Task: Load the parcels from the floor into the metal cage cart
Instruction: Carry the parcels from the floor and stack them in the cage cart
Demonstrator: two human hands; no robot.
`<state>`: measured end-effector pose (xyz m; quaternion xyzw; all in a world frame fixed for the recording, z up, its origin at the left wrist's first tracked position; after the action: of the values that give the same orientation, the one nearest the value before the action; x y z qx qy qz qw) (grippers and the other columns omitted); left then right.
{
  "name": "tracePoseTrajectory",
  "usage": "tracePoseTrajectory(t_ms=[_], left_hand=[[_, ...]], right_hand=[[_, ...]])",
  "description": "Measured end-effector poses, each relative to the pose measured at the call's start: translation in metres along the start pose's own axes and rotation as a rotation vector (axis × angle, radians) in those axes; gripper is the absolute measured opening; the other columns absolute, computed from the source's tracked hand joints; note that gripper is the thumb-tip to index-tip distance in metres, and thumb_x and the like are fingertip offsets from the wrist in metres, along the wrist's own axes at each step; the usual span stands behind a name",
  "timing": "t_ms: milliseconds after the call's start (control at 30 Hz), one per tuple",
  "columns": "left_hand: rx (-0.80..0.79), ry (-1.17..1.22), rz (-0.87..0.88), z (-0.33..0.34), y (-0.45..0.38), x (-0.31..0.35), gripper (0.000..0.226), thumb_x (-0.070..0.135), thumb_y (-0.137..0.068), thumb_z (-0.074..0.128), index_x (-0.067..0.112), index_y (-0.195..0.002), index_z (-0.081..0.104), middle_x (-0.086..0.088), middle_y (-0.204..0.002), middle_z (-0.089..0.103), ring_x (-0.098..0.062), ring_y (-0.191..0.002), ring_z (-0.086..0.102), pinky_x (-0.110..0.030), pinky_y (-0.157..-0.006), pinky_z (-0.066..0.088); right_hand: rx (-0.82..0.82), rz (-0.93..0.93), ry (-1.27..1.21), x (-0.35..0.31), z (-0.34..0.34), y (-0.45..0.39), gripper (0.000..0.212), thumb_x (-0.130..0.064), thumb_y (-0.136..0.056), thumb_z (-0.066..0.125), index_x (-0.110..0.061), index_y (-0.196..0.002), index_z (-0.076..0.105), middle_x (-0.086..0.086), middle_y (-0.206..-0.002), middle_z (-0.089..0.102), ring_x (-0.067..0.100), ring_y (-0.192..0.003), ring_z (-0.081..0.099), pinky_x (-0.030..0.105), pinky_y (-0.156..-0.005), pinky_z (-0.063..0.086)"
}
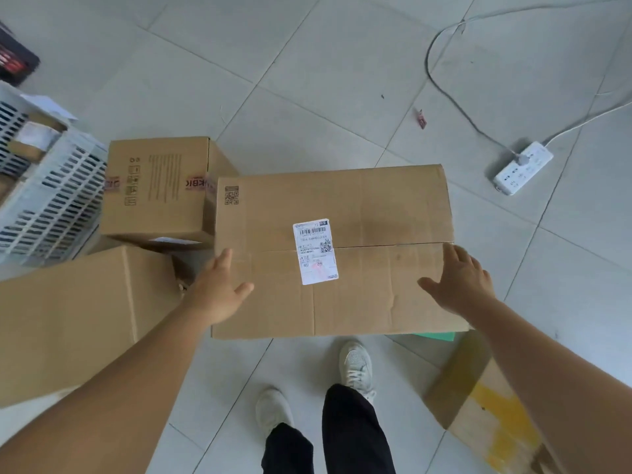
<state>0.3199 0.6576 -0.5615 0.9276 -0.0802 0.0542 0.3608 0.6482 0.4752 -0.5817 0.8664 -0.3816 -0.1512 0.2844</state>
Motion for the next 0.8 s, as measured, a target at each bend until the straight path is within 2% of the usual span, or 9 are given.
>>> tracePoseTrajectory(t_ms=[133, 267, 367, 467, 533, 667, 800], left_hand=[[0.008, 0.076, -0.09, 0.02, -0.038, -0.009, 0.092, 0.04, -0.089, 0.062, 0.014, -0.154, 0.003, -0.011, -0.159, 0.013, -0.03, -0.143, 0.025, -0.039, -0.115, 0.026], [0.034, 0.19, -0.224, 0.034, -0.071, -0.021, 0.095, 0.043, -0.084, 0.067, 0.012, -0.152, 0.009, -0.015, -0.156, 0.02, -0.037, -0.136, 0.035, -0.047, -0.11, 0.034], [0.039, 0.222, -0.258, 0.043, -0.086, -0.024, 0.102, 0.042, -0.085, 0.067, 0.013, -0.154, -0.001, -0.013, -0.159, 0.014, -0.034, -0.142, 0.027, -0.046, -0.113, 0.029], [0.076, 0.296, -0.272, 0.048, -0.097, -0.026, 0.11, 0.038, -0.081, 0.073, 0.015, -0.154, -0.005, -0.013, -0.158, 0.014, -0.035, -0.14, 0.029, -0.044, -0.113, 0.027], [0.093, 0.354, -0.284, 0.05, -0.101, -0.027, 0.113, 0.034, -0.078, 0.078, 0.02, -0.154, -0.005, -0.012, -0.157, 0.017, -0.034, -0.138, 0.032, -0.044, -0.112, 0.028], [0.135, 0.443, -0.288, 0.05, -0.101, -0.024, 0.113, 0.028, -0.071, 0.084, 0.021, -0.153, 0.006, -0.01, -0.152, 0.029, -0.032, -0.134, 0.038, -0.043, -0.11, 0.032], [0.17, 0.516, -0.282, 0.05, -0.087, -0.022, 0.107, 0.022, -0.069, 0.085, 0.021, -0.15, 0.016, -0.01, -0.146, 0.037, -0.03, -0.131, 0.042, -0.04, -0.107, 0.034]], right_hand=[[-0.034, 0.085, -0.069, 0.007, 0.02, -0.046, 0.098, -0.051, -0.088, 0.062, -0.012, -0.155, 0.003, 0.008, -0.161, 0.011, 0.031, -0.145, 0.02, 0.047, -0.113, 0.027], [-0.027, 0.156, -0.226, 0.011, 0.035, -0.084, 0.107, -0.055, -0.077, 0.072, -0.014, -0.152, 0.007, 0.012, -0.151, 0.026, 0.037, -0.133, 0.036, 0.053, -0.105, 0.039], [-0.048, 0.18, -0.323, 0.014, 0.041, -0.102, 0.119, -0.053, -0.071, 0.079, -0.019, -0.152, -0.002, 0.013, -0.15, 0.023, 0.042, -0.128, 0.041, 0.054, -0.101, 0.043], [-0.057, 0.182, -0.41, 0.018, 0.043, -0.111, 0.116, -0.042, -0.068, 0.084, -0.021, -0.149, 0.004, 0.016, -0.144, 0.029, 0.043, -0.118, 0.047, 0.049, -0.086, 0.049], [-0.064, 0.192, -0.453, 0.021, 0.044, -0.114, 0.111, -0.036, -0.068, 0.086, -0.024, -0.146, 0.007, 0.017, -0.14, 0.033, 0.041, -0.113, 0.049, 0.043, -0.077, 0.046], [-0.056, 0.197, -0.544, 0.026, 0.043, -0.116, 0.098, -0.028, -0.067, 0.087, -0.024, -0.138, 0.019, 0.012, -0.135, 0.038, 0.03, -0.101, 0.045, 0.044, -0.082, 0.047], [-0.027, 0.191, -0.594, 0.029, 0.042, -0.111, 0.097, -0.021, -0.066, 0.087, -0.022, -0.138, 0.023, 0.011, -0.135, 0.04, 0.027, -0.1, 0.044, 0.046, -0.088, 0.046]])
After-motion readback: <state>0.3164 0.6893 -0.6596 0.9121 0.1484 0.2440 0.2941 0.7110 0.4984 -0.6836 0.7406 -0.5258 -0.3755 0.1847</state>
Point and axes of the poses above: each hand's wrist, its own y-axis away from the middle knuckle, its own z-axis out of the palm, x = y × z, the point moved 1 cm from there along -y, towards the middle knuckle
